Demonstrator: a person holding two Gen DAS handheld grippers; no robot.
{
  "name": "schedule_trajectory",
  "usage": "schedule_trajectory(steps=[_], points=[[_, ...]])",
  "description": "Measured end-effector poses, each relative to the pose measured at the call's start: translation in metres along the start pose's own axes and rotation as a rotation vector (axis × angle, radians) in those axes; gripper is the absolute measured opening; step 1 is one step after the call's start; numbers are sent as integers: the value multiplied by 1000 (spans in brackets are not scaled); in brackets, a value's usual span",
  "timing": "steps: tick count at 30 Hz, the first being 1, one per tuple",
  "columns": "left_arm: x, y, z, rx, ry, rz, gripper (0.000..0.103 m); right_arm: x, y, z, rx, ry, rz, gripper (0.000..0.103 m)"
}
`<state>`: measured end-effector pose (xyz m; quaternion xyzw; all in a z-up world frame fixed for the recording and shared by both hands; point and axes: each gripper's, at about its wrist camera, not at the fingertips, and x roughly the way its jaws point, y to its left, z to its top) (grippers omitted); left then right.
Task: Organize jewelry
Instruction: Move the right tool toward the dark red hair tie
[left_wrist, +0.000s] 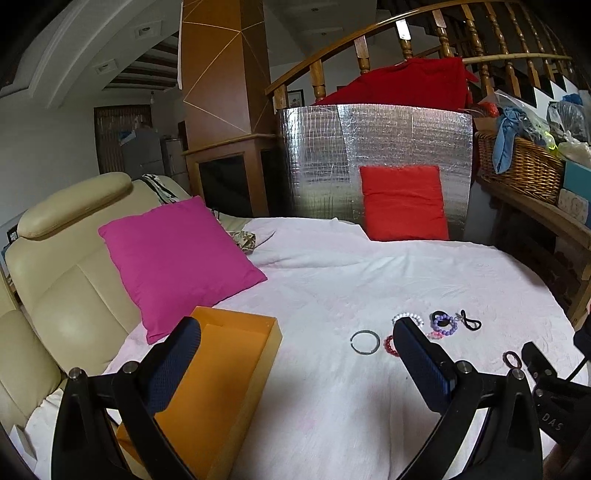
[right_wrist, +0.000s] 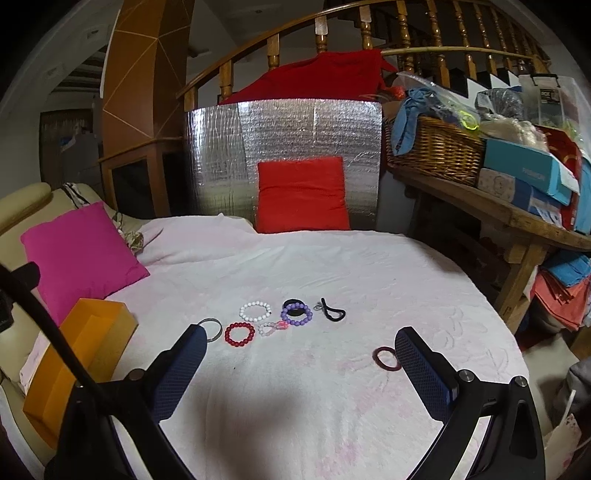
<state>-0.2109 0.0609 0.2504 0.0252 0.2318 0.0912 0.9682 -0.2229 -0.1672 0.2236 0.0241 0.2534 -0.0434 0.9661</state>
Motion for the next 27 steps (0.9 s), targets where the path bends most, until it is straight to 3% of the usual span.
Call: schedule_trajectory(steps=[21, 27], points=[[74, -22, -1, 14, 64, 6, 103, 92, -6, 9, 18, 92, 77, 103], [131, -35, -13, 7, 98, -34, 103, 127, -41, 14, 79, 137, 190, 103]])
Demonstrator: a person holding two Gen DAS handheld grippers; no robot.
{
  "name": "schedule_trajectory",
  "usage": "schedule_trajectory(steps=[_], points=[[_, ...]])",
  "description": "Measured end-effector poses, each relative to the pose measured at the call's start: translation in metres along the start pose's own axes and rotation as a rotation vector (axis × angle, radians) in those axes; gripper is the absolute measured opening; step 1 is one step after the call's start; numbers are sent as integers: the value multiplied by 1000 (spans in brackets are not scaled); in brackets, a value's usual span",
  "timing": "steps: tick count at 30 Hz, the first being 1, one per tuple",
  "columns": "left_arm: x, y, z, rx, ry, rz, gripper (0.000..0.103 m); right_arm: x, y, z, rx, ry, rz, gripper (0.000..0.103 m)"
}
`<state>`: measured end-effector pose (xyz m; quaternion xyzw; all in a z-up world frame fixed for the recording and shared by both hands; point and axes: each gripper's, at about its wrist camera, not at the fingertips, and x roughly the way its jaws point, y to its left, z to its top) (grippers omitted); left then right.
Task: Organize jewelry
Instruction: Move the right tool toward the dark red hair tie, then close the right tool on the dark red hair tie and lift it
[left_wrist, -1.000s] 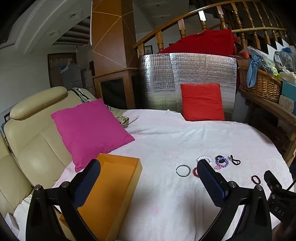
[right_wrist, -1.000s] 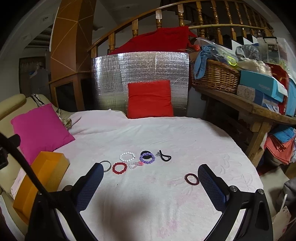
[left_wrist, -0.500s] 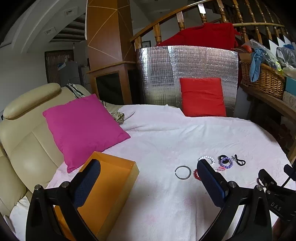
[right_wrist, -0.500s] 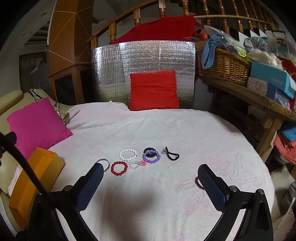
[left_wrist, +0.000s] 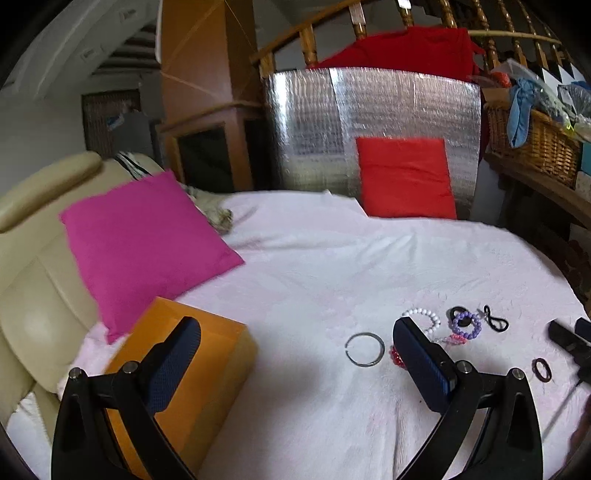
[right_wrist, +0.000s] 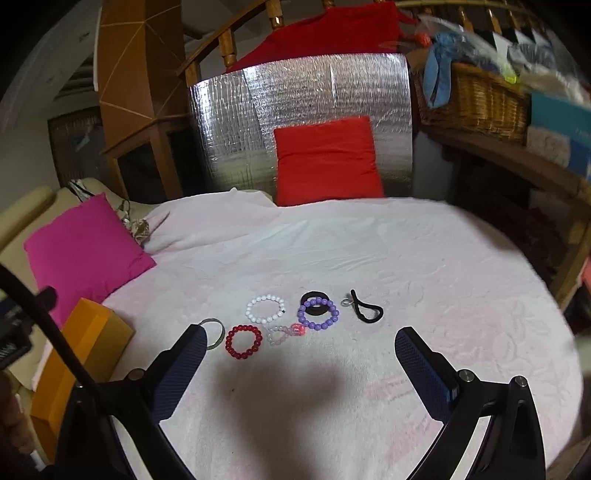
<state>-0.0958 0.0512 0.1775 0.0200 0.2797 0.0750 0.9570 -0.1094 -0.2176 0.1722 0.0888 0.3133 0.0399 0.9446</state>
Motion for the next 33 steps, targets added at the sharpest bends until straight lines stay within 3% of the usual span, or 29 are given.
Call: schedule_trajectory(steps=[2, 4, 11, 13, 19, 21, 24, 27, 29, 31, 33], points=[[26, -4, -6, 1, 21, -28, 103, 8, -26, 3, 66, 18, 32, 103], [57, -8, -13, 9, 91, -62, 103, 17, -50, 4, 122, 33, 30, 102], [117, -15, -33, 19, 257, -152, 103, 67, -133, 2, 408, 145, 88, 73], [124, -19, -34, 30, 268, -164, 103, 76, -146, 2, 445, 177, 47, 69], [152, -10, -39, -2, 374, -191, 100, 77, -175, -13, 465, 290, -120, 63], [157, -8, -40, -12, 398, -195, 88, 80, -175, -22, 435, 333, -158, 59], [159, -9, -45, -2, 413, -203, 79, 85, -179, -32, 419, 371, -201, 50], [158, -11, -48, 5, 422, -218, 76, 108, -182, -46, 393, 450, -236, 26], [156, -13, -49, 8, 419, -238, 76, 112, -172, -49, 324, 427, -301, 12], [156, -16, -48, 10, 411, -247, 76, 114, -160, -49, 273, 418, -302, 5], [156, -21, -47, 9, 403, -261, 76, 111, -155, -48, 288, 380, -295, 5]])
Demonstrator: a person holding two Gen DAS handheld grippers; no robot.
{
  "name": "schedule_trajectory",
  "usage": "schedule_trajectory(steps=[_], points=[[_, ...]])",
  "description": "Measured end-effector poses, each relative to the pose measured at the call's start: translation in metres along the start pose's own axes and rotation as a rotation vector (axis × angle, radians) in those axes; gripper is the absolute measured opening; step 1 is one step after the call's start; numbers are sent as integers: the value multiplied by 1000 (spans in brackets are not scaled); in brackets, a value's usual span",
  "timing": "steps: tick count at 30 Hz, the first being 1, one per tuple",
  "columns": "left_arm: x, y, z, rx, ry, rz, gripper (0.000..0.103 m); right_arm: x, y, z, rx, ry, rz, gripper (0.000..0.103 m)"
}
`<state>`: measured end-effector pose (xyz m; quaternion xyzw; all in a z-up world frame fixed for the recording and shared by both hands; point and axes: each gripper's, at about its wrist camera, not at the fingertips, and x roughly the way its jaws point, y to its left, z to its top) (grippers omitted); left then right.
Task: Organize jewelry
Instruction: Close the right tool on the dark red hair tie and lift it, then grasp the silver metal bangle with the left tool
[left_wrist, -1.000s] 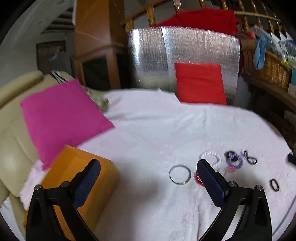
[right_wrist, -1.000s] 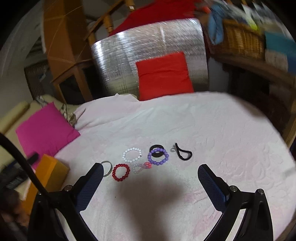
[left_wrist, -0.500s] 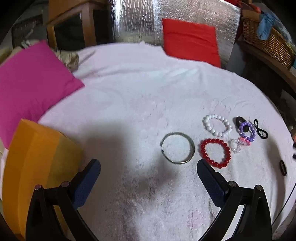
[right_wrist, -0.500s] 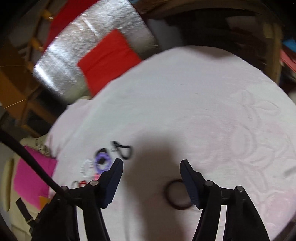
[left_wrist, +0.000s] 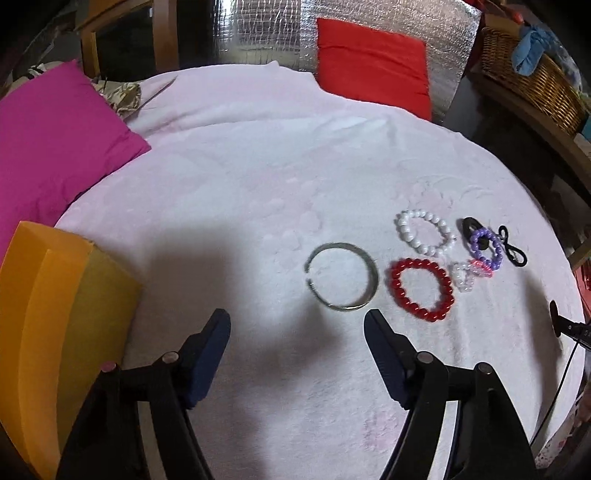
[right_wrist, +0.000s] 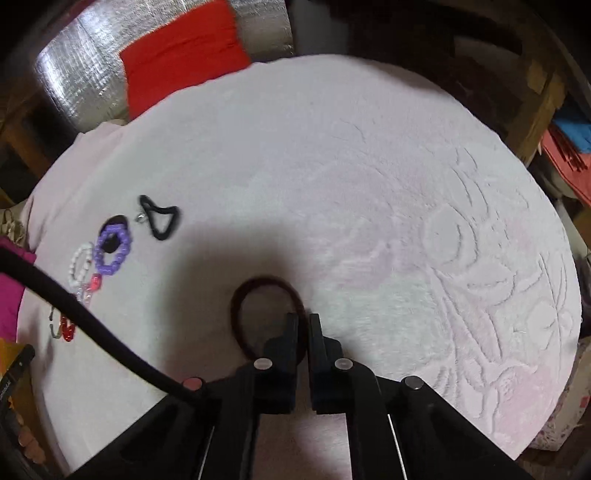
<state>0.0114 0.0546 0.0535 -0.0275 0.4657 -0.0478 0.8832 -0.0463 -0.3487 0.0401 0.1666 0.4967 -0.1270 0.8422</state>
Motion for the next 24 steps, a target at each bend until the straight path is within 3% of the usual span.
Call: schedule_trajectory(steps=[8, 15, 19, 21, 24], points=[[10, -48, 3, 67, -34, -73, 76, -9, 21, 7, 74, -51, 201, 5], [41, -73, 2, 69, 50, -65, 76, -2, 41, -2, 57, -56, 240, 5], [36, -59, 9, 24, 40, -40, 76, -6, 40, -6, 41, -61, 247, 5], [37, -45, 9, 12, 41, 10, 76, -5, 38, -5, 44, -64, 249, 5], [44, -26, 8, -8, 83, 36, 76, -2, 35, -5, 60, -62, 275, 5]])
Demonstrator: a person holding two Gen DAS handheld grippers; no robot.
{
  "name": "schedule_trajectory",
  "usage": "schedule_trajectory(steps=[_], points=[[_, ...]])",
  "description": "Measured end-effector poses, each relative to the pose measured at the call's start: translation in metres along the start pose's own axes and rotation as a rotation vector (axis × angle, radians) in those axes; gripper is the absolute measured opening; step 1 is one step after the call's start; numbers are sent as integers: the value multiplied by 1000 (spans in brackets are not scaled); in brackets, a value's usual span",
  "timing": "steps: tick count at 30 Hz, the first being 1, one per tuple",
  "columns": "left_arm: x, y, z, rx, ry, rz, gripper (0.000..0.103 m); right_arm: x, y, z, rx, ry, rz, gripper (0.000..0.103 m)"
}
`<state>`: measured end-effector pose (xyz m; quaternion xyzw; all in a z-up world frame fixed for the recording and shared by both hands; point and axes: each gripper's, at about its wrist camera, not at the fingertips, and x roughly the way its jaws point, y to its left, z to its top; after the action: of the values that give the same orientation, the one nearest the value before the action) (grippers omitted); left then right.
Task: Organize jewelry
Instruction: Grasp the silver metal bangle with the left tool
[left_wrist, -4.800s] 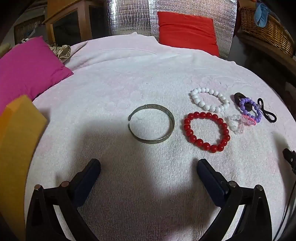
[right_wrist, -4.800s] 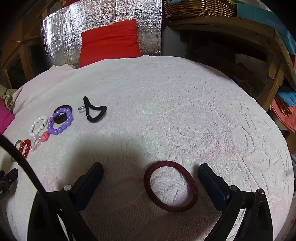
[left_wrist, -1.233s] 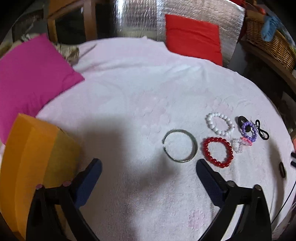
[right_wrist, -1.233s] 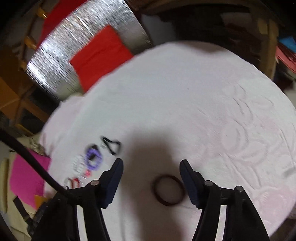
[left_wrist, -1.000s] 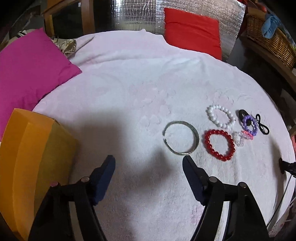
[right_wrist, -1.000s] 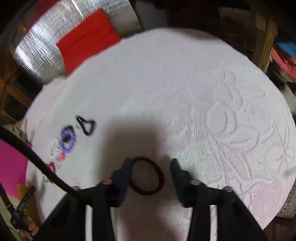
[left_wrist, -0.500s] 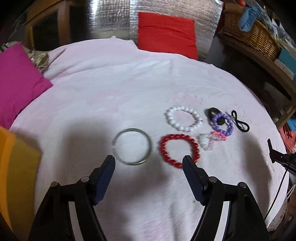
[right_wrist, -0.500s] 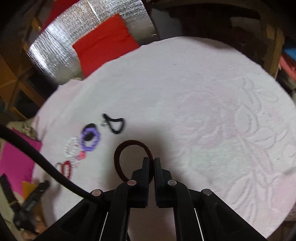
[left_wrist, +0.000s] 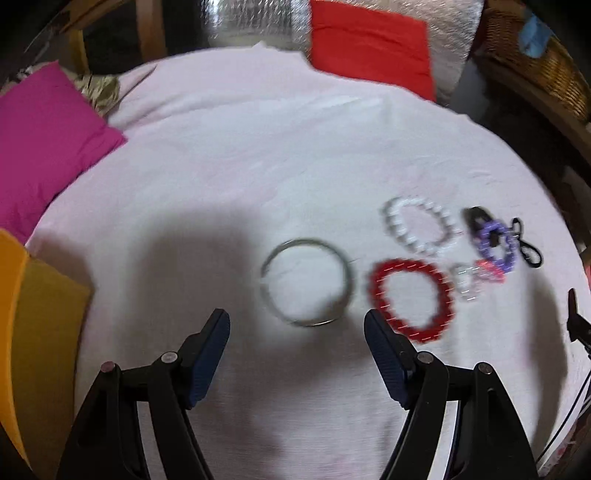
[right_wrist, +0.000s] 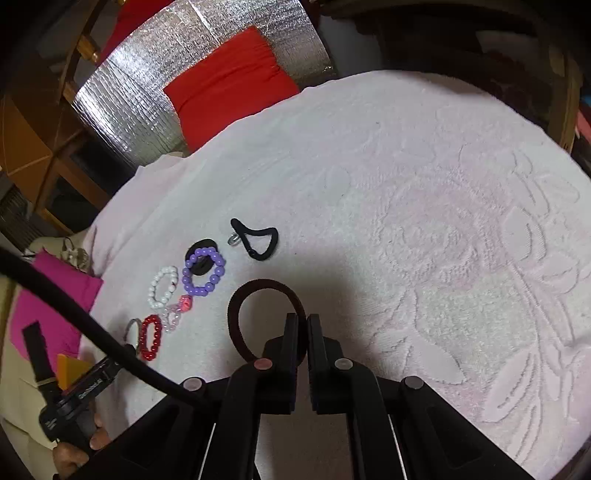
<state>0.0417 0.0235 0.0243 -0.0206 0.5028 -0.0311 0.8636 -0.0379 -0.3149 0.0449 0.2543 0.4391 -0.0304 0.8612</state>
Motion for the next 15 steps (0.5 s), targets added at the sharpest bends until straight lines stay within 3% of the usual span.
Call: schedule_trajectory(steps=[6, 15], points=[[9, -4, 0, 31, 2, 24, 81, 8, 3, 3, 11, 12, 15, 5], [17, -6, 8, 10, -72, 69, 86, 11, 10, 0, -7, 9, 40, 5]])
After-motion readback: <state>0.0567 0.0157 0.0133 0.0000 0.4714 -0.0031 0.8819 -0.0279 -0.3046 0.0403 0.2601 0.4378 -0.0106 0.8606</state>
